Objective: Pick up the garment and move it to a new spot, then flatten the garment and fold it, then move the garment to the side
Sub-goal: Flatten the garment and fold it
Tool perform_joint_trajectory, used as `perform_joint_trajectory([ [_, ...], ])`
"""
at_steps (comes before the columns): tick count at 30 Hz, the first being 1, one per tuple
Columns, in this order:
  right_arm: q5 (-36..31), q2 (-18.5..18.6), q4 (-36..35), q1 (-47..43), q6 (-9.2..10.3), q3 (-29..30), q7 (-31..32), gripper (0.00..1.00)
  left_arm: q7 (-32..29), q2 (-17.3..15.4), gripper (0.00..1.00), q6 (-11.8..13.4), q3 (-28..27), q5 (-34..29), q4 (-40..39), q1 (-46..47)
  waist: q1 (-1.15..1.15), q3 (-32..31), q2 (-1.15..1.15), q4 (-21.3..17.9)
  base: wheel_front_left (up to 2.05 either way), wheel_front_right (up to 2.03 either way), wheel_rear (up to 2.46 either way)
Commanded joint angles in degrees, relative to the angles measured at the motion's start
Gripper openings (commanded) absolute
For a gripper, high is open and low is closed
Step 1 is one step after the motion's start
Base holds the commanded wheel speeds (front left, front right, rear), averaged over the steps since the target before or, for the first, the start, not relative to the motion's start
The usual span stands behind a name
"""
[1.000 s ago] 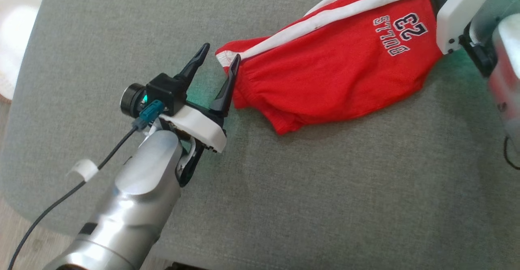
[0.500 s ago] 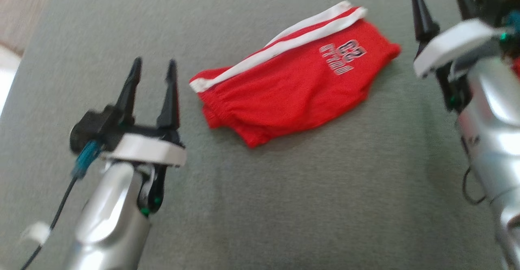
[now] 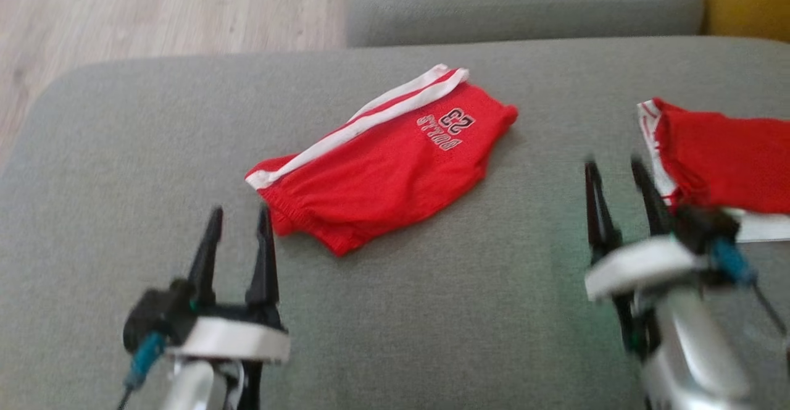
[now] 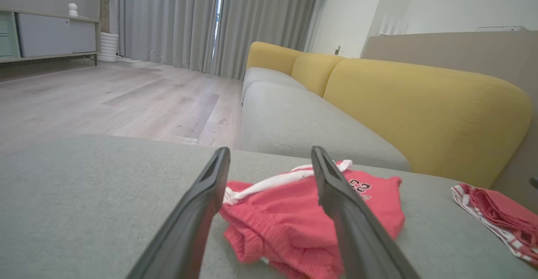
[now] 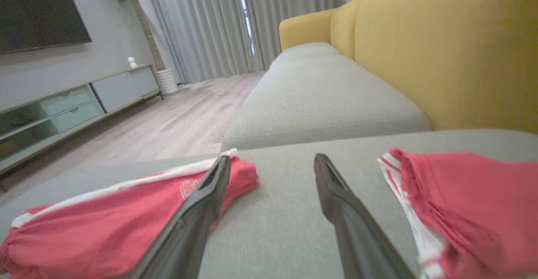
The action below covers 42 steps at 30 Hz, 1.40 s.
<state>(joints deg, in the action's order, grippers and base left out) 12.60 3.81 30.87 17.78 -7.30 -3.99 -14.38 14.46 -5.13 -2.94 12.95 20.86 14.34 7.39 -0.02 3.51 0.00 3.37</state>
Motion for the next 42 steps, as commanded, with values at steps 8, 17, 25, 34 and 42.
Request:
perform_joint_trajectory([
  [8,2.6,-0.9,-6.3,-7.7,-0.19,0.3,-0.6,1.00,0.5,1.5,1.00,-1.4,-4.0,-2.6,-2.2,-4.2,0.02,-1.8,0.00,-1.2,0.00,0.00,0.00],
  [17,2.6,-0.9,-7.6,-6.8,-0.19,0.9,1.1,1.00,0.5,2.1,1.00,-2.3,-4.6,-3.7,-2.5,-3.1,0.02,0.1,0.00,0.7,0.00,0.00,0.00],
  [25,11.3,-0.9,-5.6,1.0,-0.19,0.1,7.7,1.00,0.5,2.2,1.00,-3.0,-2.9,-3.3,-1.9,0.6,0.02,5.1,0.00,5.1,0.00,0.00,0.00],
  [34,22.4,-0.9,9.3,12.2,-0.19,2.4,15.3,1.00,0.5,2.2,1.00,-3.1,0.6,-2.9,-0.7,3.5,0.02,8.7,0.00,11.8,0.00,0.00,0.00],
  [42,21.3,-0.9,27.4,23.2,-0.19,10.1,18.0,1.00,0.5,2.2,1.00,-2.7,2.6,-1.6,-1.0,4.7,0.02,10.4,0.00,16.8,0.00,0.00,0.00],
])
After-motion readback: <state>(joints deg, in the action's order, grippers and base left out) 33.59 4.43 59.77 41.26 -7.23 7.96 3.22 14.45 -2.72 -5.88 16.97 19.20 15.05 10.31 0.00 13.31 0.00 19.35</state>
